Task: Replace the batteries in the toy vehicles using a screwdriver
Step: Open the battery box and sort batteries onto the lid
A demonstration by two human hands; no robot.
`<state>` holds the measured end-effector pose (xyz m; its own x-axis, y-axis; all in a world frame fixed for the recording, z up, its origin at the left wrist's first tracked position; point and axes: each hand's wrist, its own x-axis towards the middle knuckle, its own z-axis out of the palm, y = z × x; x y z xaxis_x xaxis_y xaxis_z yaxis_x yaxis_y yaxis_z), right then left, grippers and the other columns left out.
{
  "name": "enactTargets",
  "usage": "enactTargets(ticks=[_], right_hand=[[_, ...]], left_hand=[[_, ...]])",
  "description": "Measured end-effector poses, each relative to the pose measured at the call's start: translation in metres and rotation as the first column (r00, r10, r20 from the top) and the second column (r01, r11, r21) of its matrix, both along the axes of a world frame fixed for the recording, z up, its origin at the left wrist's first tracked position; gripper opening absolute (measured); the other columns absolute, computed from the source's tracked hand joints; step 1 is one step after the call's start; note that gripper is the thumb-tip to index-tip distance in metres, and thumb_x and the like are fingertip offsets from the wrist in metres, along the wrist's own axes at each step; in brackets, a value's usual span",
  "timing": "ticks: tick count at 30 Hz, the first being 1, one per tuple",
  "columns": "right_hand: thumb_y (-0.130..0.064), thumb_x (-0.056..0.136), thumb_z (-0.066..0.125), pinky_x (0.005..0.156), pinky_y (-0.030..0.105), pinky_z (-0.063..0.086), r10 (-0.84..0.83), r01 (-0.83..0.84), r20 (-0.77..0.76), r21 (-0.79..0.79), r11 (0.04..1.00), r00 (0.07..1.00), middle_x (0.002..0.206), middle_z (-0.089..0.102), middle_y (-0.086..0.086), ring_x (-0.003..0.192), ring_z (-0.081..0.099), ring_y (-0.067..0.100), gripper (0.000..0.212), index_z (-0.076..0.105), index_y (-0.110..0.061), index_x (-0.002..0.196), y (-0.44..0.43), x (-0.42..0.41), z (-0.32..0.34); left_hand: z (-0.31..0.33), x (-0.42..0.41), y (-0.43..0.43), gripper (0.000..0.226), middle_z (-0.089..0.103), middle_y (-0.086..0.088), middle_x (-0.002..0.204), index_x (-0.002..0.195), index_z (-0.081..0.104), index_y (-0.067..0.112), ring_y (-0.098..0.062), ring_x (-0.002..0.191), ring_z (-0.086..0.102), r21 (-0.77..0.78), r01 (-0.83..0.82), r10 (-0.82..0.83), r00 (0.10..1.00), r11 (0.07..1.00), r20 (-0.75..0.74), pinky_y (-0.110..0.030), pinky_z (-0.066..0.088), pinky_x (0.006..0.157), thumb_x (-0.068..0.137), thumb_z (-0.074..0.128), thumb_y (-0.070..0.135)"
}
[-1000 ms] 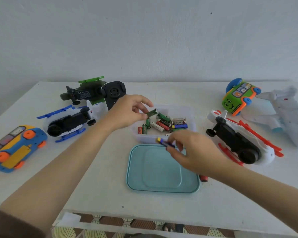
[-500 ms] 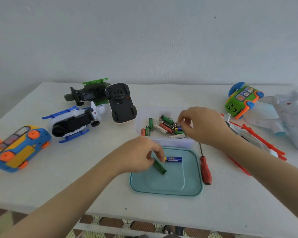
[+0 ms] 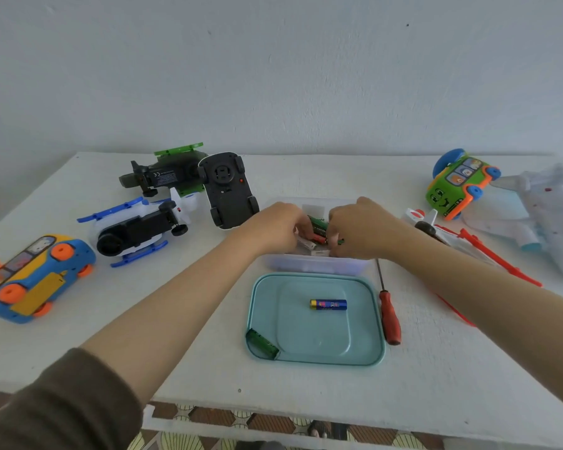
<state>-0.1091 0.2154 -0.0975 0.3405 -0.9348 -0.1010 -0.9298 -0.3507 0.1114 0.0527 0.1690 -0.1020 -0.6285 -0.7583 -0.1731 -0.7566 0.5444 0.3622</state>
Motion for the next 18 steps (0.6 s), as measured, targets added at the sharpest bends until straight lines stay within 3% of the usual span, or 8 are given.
enactTargets(ticks=[3, 5, 7, 9, 11, 15, 18], right_hand=[[-0.037, 0.091, 0.051, 0.084, 0.03, 0.035, -0.046, 0.051, 0.109, -0.036, 0.998, 0.993, 0.105, 0.057, -0.001, 0.082, 0.052, 0.015, 0.024, 0.069, -0.022, 0.093, 0.008, 0.0, 0.01], [-0.044, 0.09, 0.049, 0.084, 0.031, 0.037, -0.039, 0.071, 0.231, -0.133, 0.989, 0.972, 0.1, 0.057, -0.001, 0.08, 0.055, 0.017, 0.03, 0.069, -0.022, 0.092, 0.018, 0.0, 0.017], [-0.045, 0.086, 0.05, 0.079, 0.03, 0.041, 0.015, 0.062, 0.404, -0.176, 0.982, 0.915, 0.094, 0.057, -0.002, 0.077, 0.057, 0.017, 0.031, 0.07, -0.022, 0.088, 0.035, 0.005, 0.024], [-0.042, 0.085, 0.057, 0.071, 0.018, 0.041, 0.071, -0.031, 0.464, -0.094, 0.995, 0.883, 0.092, 0.053, -0.01, 0.078, 0.055, 0.007, 0.02, 0.069, -0.026, 0.086, 0.054, 0.009, 0.026], [-0.046, 0.086, 0.056, 0.065, 0.01, 0.035, 0.099, -0.119, 0.387, 0.03, 0.992, 0.917, 0.093, 0.05, -0.015, 0.08, 0.051, 0.002, 0.019, 0.067, -0.03, 0.089, 0.071, 0.013, 0.019], [-0.044, 0.09, 0.052, 0.072, 0.023, 0.036, 0.163, -0.189, 0.222, 0.102, 0.977, 0.961, 0.098, 0.05, -0.011, 0.082, 0.047, 0.009, 0.021, 0.064, -0.028, 0.095, 0.084, 0.014, -0.005], [-0.042, 0.09, 0.052, 0.072, 0.022, 0.041, 0.115, -0.178, 0.363, 0.147, 0.973, 0.925, 0.093, 0.054, -0.013, 0.079, 0.051, 0.005, 0.022, 0.068, -0.027, 0.091, 0.079, 0.008, -0.004]], left_hand=[[-0.003, -0.008, -0.005, 0.025, 0.063, 0.0, 0.105, 0.106, 0.07, 0.021, -0.019, 0.094, 0.055, -0.101, 0.059, -0.05, 0.995, 0.993, 0.085, -0.023, 0.036, 0.072, 0.084, 0.065, 0.01], [-0.005, -0.012, -0.007, 0.007, 0.062, -0.001, 0.092, 0.087, 0.065, 0.021, -0.023, 0.092, 0.057, -0.21, 0.127, -0.087, 0.978, 0.969, 0.19, -0.026, 0.035, 0.07, 0.085, 0.063, 0.015], [-0.01, -0.012, -0.011, 0.009, 0.059, -0.001, 0.086, 0.081, 0.061, 0.021, -0.024, 0.097, 0.058, -0.257, 0.169, -0.115, 0.971, 0.952, 0.212, -0.029, 0.036, 0.071, 0.086, 0.06, 0.013], [-0.013, -0.006, -0.012, 0.009, 0.063, 0.001, 0.096, 0.095, 0.067, 0.019, -0.02, 0.102, 0.055, -0.214, 0.141, -0.122, 0.987, 0.967, 0.1, -0.027, 0.036, 0.076, 0.088, 0.062, 0.014], [-0.009, 0.003, -0.009, 0.009, 0.061, 0.006, 0.093, 0.096, 0.067, 0.019, -0.011, 0.096, 0.056, -0.102, 0.026, -0.04, 0.99, 0.994, -0.138, -0.02, 0.036, 0.07, 0.087, 0.068, 0.017], [0.015, 0.018, 0.011, 0.018, 0.066, 0.012, 0.08, 0.083, 0.063, 0.027, 0.006, 0.069, 0.057, 0.025, -0.036, 0.043, 0.898, 0.999, -0.438, -0.007, 0.036, 0.062, 0.08, 0.077, 0.015], [0.033, 0.029, 0.036, 0.015, 0.065, 0.018, 0.069, 0.082, 0.068, 0.021, 0.007, 0.065, 0.056, 0.068, 0.019, 0.016, 0.877, 0.998, -0.48, -0.004, 0.036, 0.06, 0.076, 0.08, 0.012]])
